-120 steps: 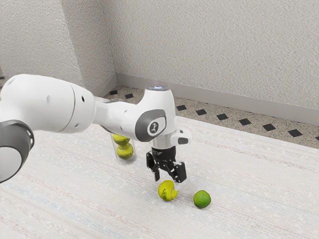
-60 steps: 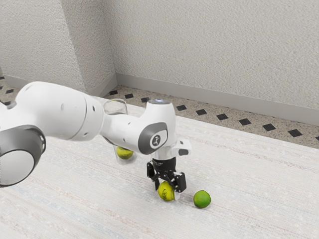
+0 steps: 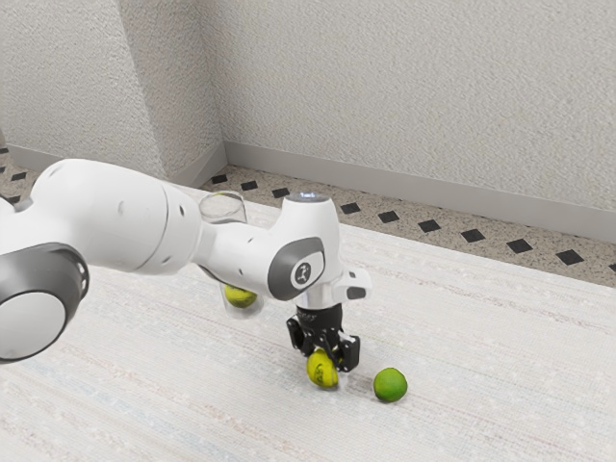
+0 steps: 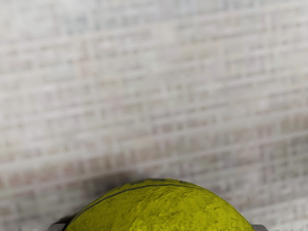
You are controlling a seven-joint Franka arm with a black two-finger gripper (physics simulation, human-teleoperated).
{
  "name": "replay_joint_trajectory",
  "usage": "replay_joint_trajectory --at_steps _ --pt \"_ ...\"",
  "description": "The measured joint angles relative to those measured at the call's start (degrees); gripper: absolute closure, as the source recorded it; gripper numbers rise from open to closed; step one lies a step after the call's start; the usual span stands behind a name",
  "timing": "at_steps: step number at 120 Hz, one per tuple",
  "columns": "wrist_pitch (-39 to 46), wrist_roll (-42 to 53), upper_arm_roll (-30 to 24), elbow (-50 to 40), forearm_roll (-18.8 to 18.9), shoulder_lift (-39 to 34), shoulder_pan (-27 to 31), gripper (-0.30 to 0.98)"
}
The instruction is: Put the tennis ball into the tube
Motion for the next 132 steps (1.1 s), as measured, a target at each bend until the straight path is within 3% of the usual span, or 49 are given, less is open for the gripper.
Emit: replay_joint_trajectory --at_steps 16,40,54,69,92,132 --pt "-0.35 -0.39 0.17 0.29 1.62 -2.56 -0.16 0.35" --pt "-7.52 -1.41 1.53 9.47 10.45 -10.25 1.74 0.41" --pt "-12.23 -1.84 2.18 12.22 14.08 -14.69 6.16 0.41" --pt "-16.57 -2.11 1.11 20.54 16.52 -12.64 12.61 0.42" --pt "-20.73 -2.21 2.72 26.35 18.06 -8.46 16.95 0.42" --pt "-22.80 -2.04 5.00 26.46 18.28 -8.29 17.41 0.43"
